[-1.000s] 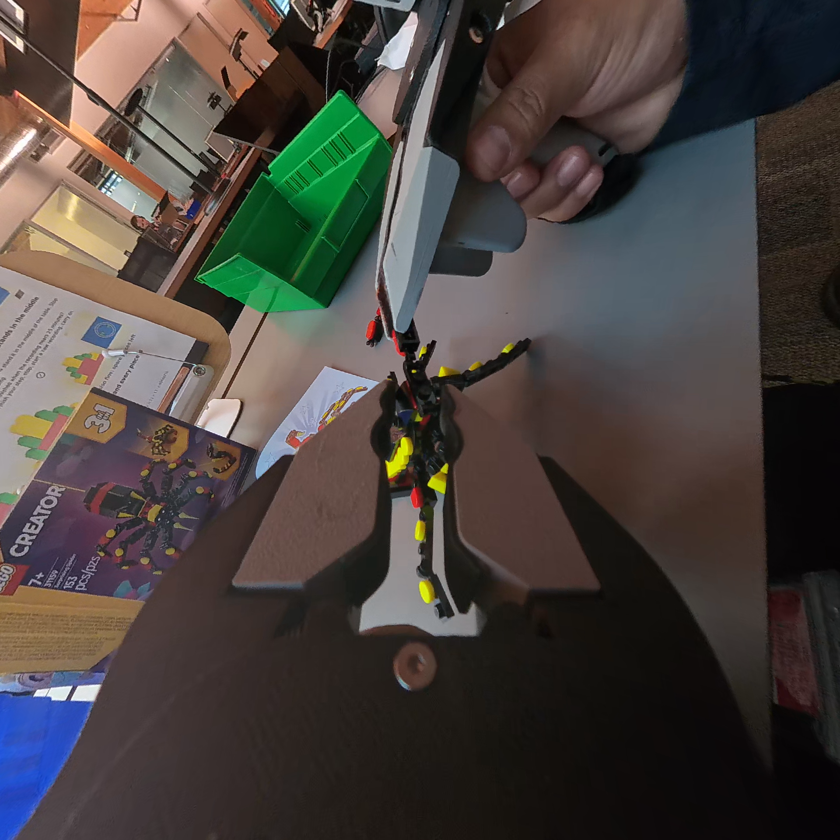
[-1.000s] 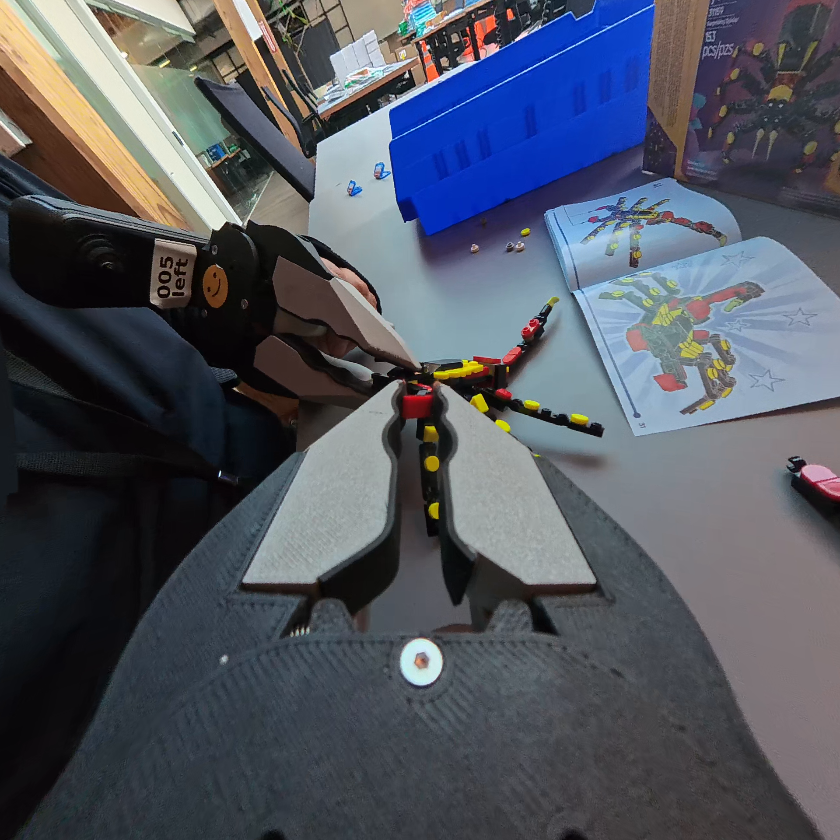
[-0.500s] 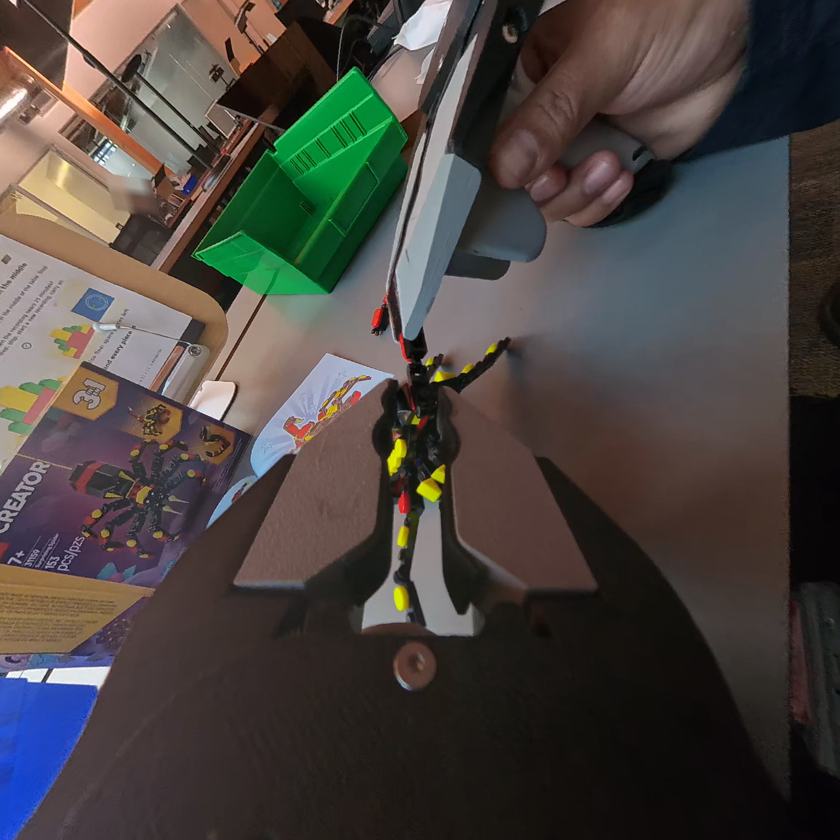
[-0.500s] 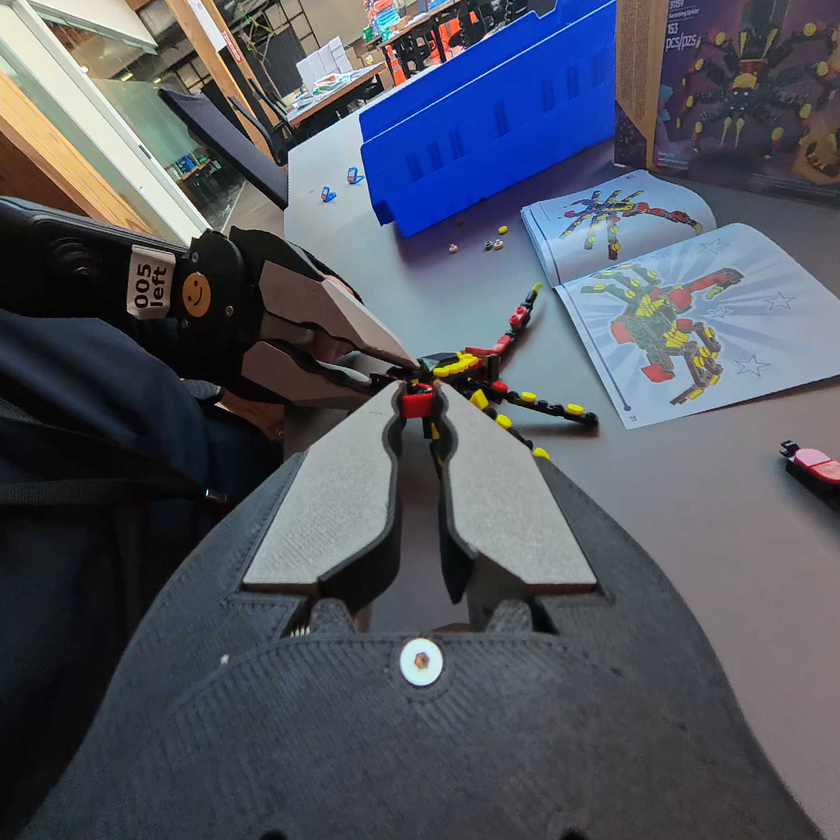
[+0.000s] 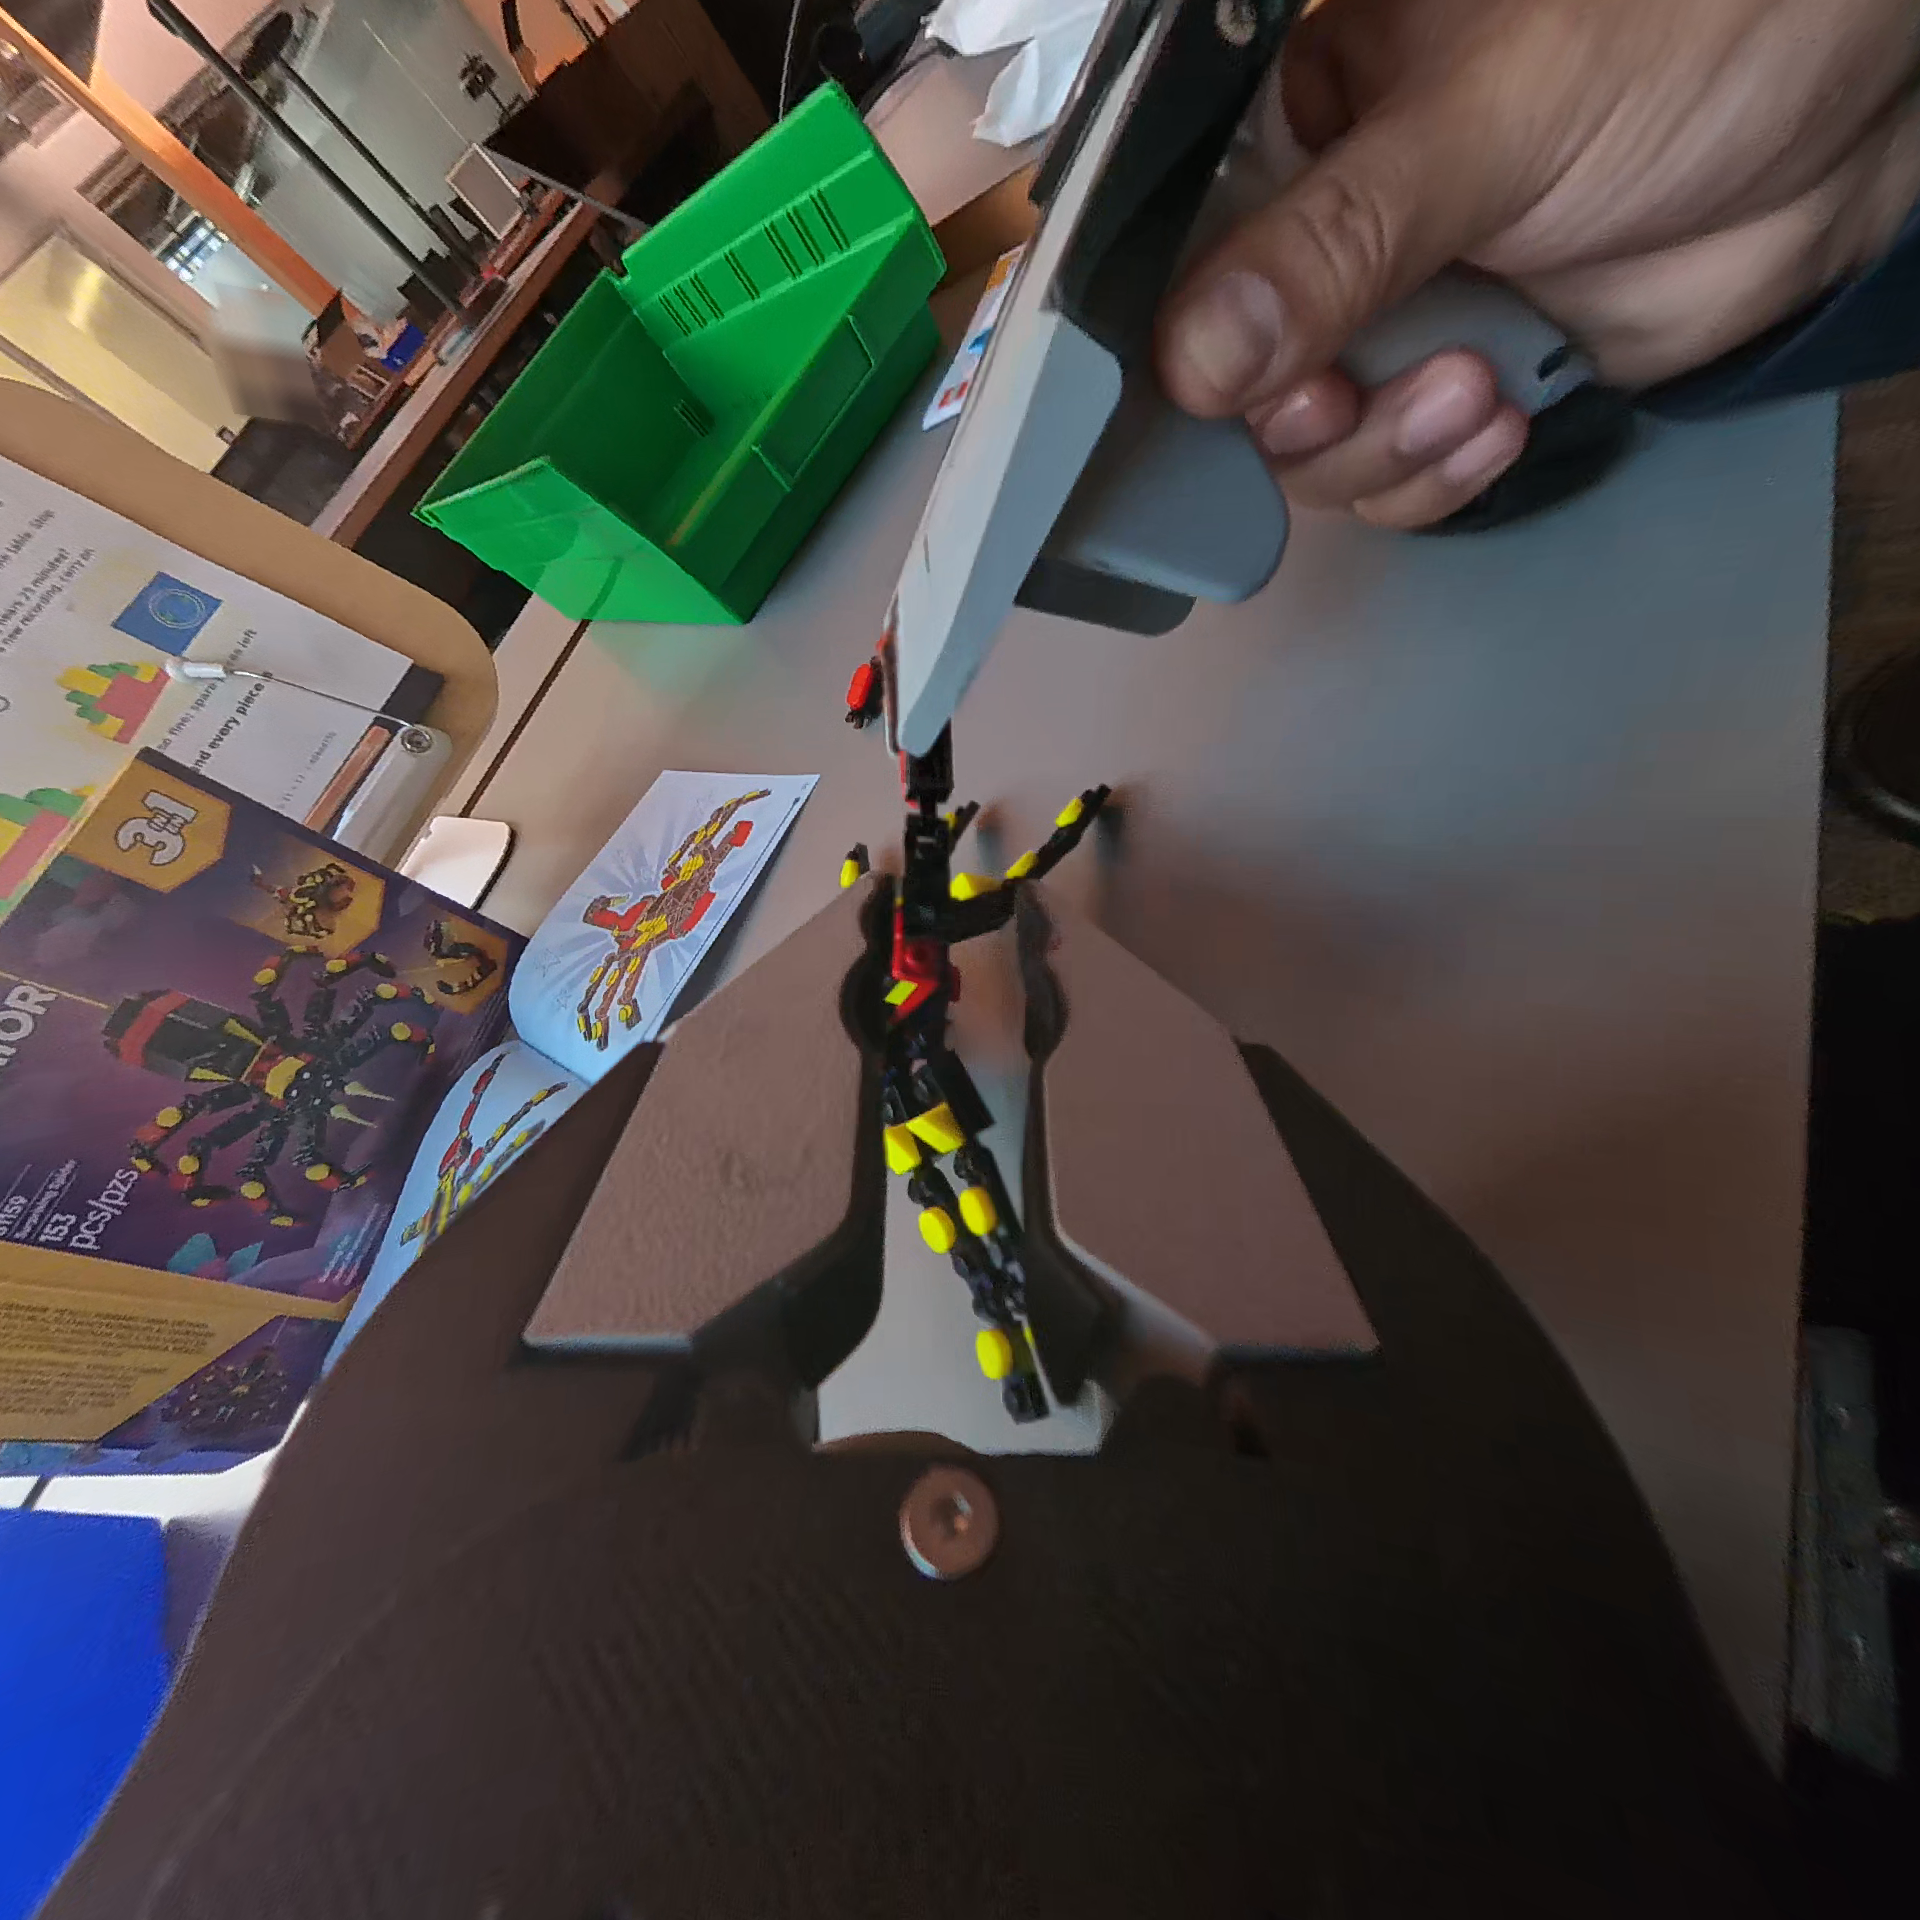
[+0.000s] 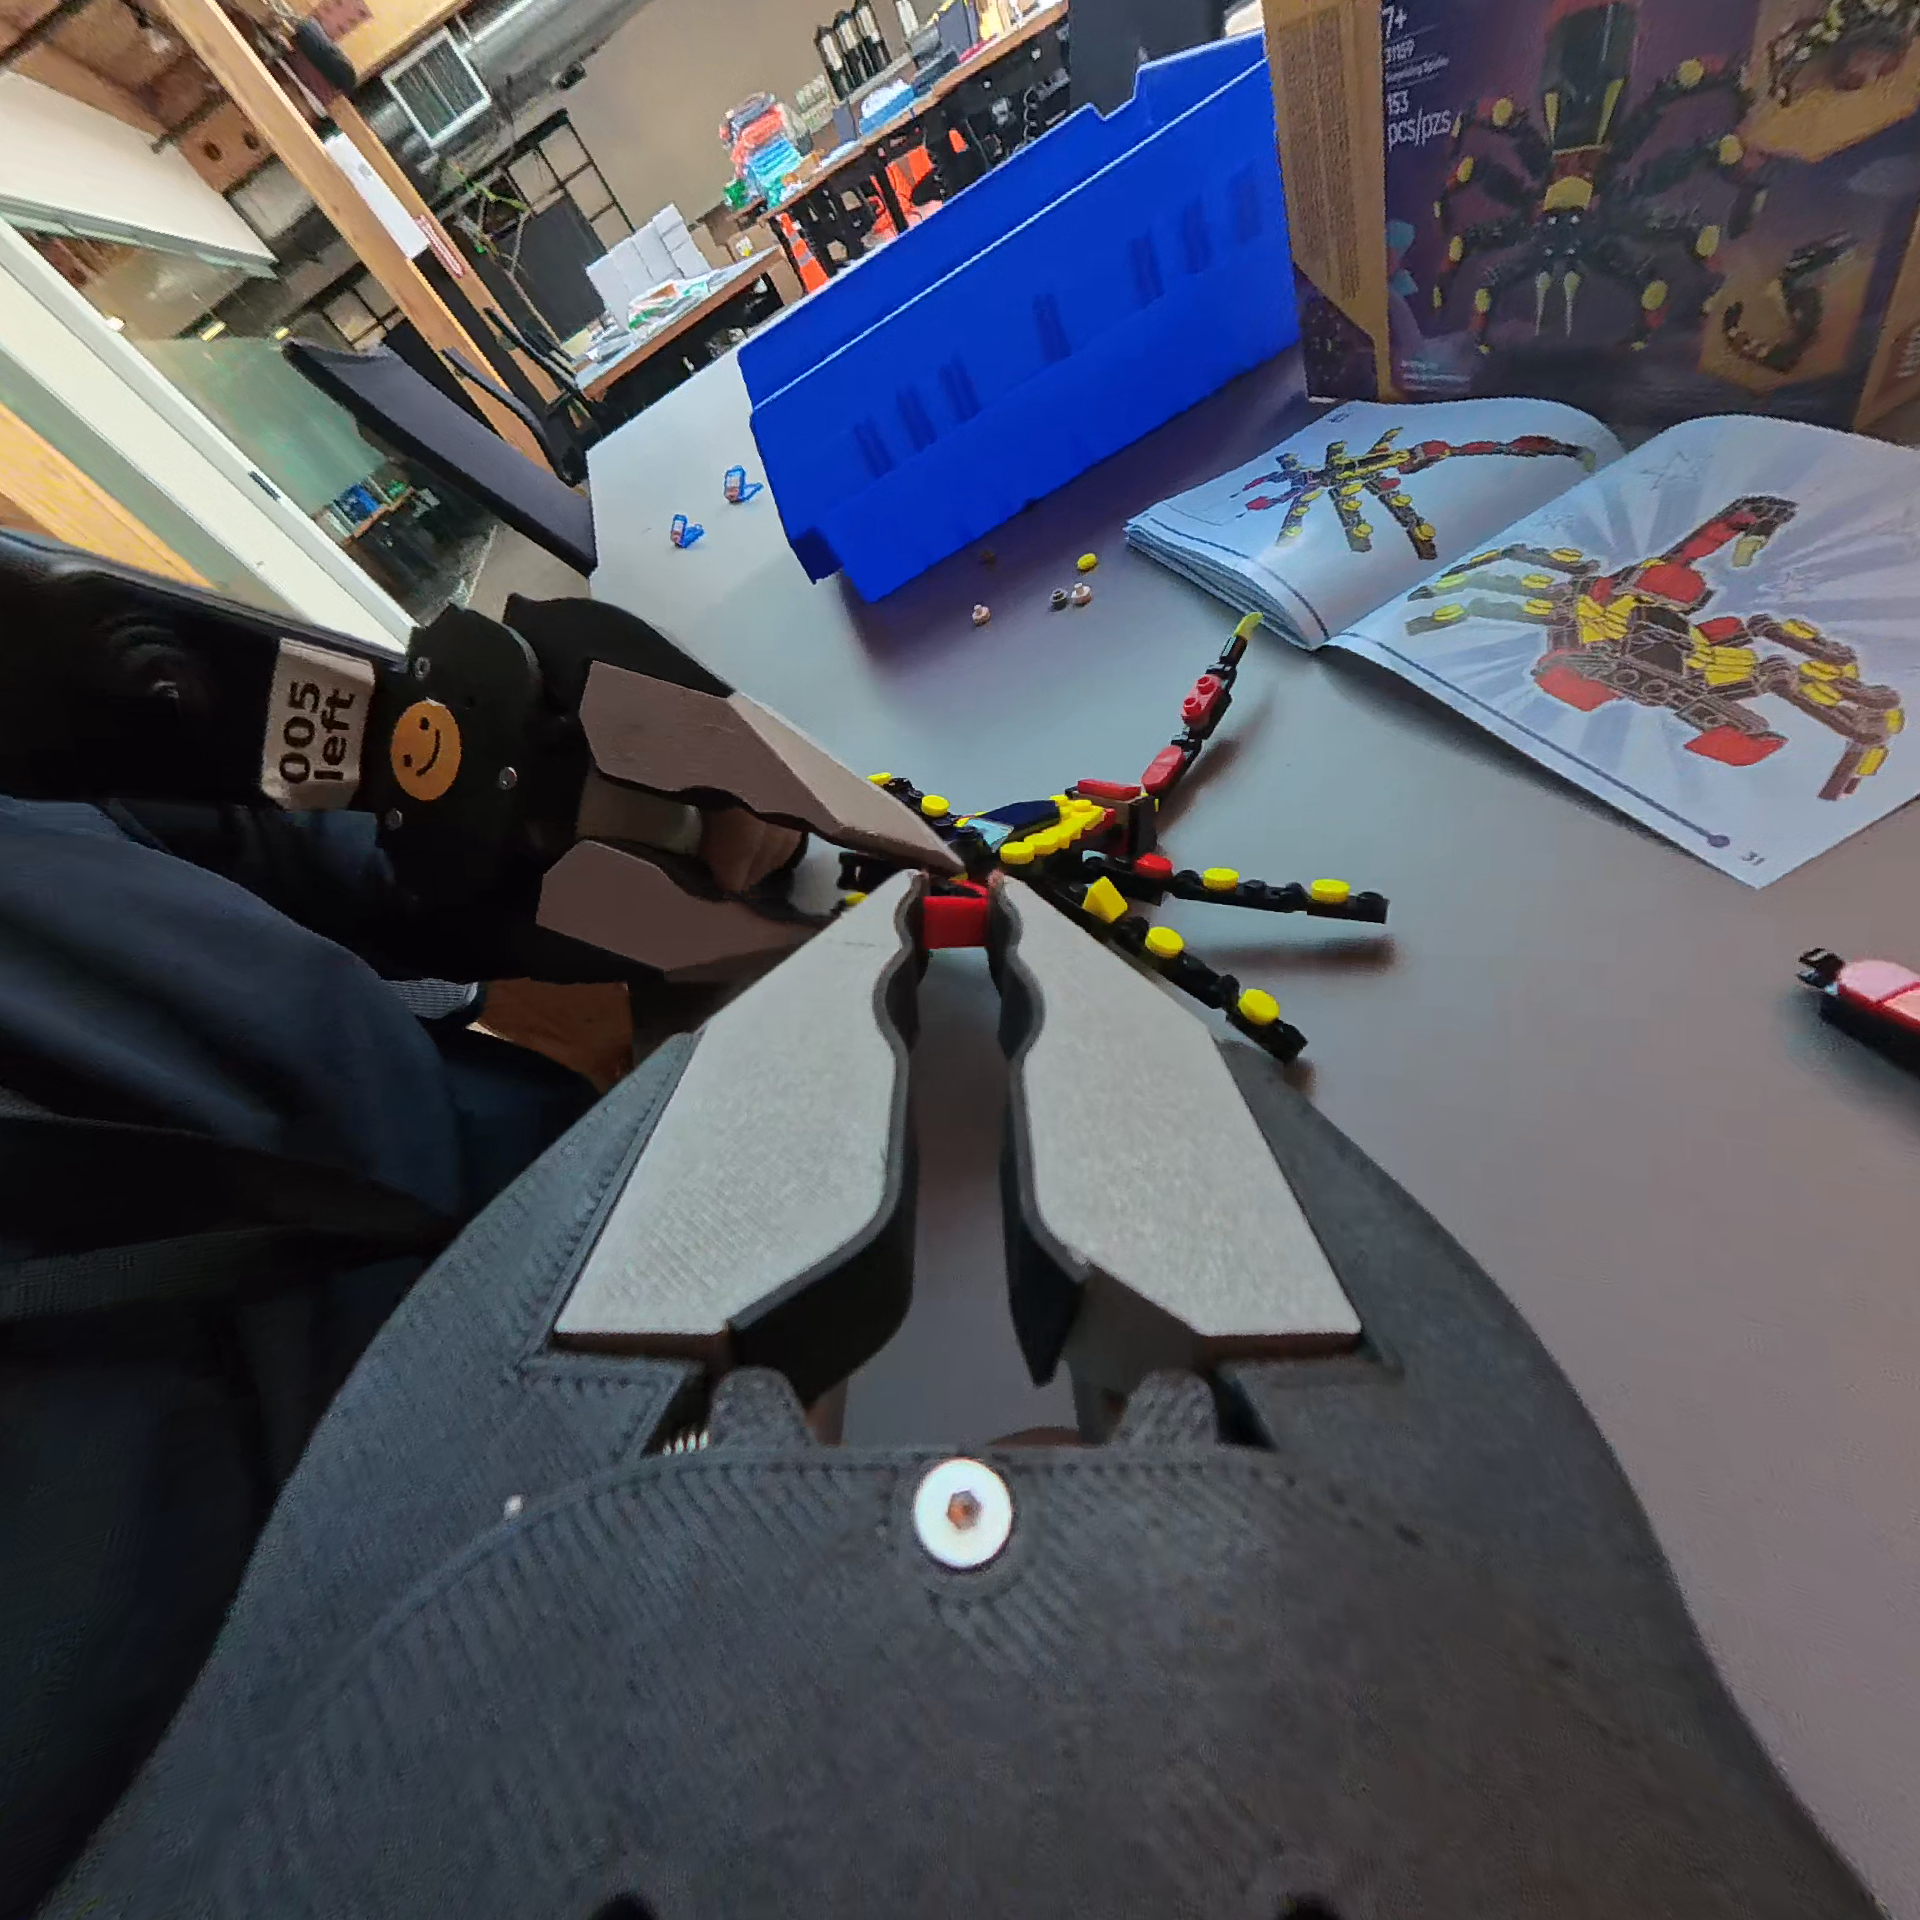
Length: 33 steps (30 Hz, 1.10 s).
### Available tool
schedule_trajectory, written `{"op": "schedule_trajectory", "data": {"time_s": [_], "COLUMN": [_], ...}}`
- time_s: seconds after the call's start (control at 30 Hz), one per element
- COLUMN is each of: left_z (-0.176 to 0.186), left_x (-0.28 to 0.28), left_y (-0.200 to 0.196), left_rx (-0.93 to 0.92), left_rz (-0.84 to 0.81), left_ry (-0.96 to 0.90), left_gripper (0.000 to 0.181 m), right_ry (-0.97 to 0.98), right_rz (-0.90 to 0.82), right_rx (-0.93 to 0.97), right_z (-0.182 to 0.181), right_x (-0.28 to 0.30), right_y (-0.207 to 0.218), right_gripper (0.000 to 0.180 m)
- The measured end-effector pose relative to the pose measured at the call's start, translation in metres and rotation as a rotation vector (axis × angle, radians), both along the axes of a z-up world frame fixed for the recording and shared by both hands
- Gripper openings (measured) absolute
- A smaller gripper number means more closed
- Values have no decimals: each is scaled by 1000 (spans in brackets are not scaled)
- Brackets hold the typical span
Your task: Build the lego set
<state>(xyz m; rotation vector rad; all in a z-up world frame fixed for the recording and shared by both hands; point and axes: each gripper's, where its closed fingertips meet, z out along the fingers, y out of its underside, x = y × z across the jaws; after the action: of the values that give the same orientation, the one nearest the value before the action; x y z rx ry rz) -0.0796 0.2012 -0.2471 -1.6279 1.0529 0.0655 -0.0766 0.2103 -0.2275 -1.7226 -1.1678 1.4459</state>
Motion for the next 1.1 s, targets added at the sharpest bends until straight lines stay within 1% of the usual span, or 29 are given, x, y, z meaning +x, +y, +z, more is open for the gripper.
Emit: {"op": "schedule_trajectory", "data": {"time_s": [0.03, 0.07, 0.13, 0.3, 0.37, 0.53, 0.67, 0.77, 0.87, 0.93, 1.0, 1.03, 1.1], "left_z": [-1, -2, -2, -2, 1, -3, -1, 5, 12, 17, 18, 19, 25], "left_x": [-1, -2, -4, -4, -5, -16, -17, -12, -4, 0, 2, 4, 7], "left_y": [0, 0, 2, 3, 0, -6, -3, -7, -14, -16, -16, -17, -22], "left_rx": [0, 2, 19, 23, 22, -29, -24, -7, -14, -33, -68, -90, -132], "left_rz": [3, 5, 8, 17, 17, 28, 27, 2, -31, -46, -51, -63, -99], "left_ry": [11, 19, 54, 53, 35, 9, -2, -20, -78, -124, -173, -206, -286], "left_gripper": [24, 23, 6, 6, 19, 28, 28, 27, 24, 22, 19, 15, 0], "right_ry": [6, 7, 8, 9, 9, -11, 22, 104, 131, 106, 125, 159, 229], "right_rz": [1, 1, -4, -18, -23, -26, -11, 5, -28, -52, -47, -40, -27], "right_rx": [-3, -7, -12, -10, -3, 24, 40, 106, 206, 231, 241, 260, 340], "right_z": [1, 1, 1, 1, 2, 0, 5, 19, 25, 23, 26, 32, 44], "right_x": [1, 2, 2, 3, 3, 5, 4, 5, 9, 9, 7, 7, 9], "right_y": [0, 1, 2, 4, 4, 5, 1, -6, -7, -5, -9, -14, -24], "right_gripper": [8, 8, 7, 8, 8, 8, 8, 8, 7, 7, 8, 7, 7]}}
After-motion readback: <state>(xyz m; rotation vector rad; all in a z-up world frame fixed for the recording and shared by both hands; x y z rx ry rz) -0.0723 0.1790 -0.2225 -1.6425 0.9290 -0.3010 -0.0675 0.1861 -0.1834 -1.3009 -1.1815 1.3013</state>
